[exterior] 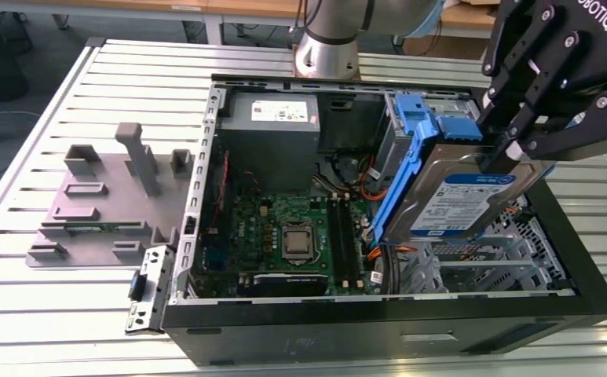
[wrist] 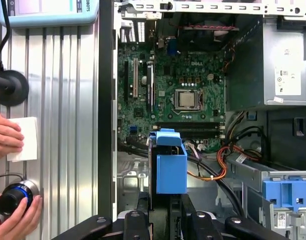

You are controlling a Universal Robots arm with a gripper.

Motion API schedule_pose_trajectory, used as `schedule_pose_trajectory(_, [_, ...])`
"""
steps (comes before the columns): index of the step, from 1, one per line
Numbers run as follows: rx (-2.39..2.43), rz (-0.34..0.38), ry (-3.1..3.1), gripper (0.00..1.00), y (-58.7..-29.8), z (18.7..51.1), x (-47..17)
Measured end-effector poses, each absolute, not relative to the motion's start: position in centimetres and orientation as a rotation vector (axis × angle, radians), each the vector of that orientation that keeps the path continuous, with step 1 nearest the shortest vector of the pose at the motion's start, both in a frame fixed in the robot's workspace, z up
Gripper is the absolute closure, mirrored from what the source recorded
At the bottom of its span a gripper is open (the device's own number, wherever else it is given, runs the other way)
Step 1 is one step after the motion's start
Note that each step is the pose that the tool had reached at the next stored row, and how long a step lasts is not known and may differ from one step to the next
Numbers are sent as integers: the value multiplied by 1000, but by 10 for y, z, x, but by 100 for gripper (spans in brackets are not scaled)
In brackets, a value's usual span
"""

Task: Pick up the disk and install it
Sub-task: 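Pick up the disk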

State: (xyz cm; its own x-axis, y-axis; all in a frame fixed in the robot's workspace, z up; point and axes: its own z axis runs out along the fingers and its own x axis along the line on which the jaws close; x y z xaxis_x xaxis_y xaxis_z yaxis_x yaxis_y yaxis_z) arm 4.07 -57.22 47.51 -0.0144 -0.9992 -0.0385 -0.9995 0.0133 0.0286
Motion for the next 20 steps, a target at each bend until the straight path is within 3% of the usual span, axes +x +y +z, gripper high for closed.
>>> schedule_pose_trajectory(20, [-2204, 84, 2235, 65, -573, 471, 99])
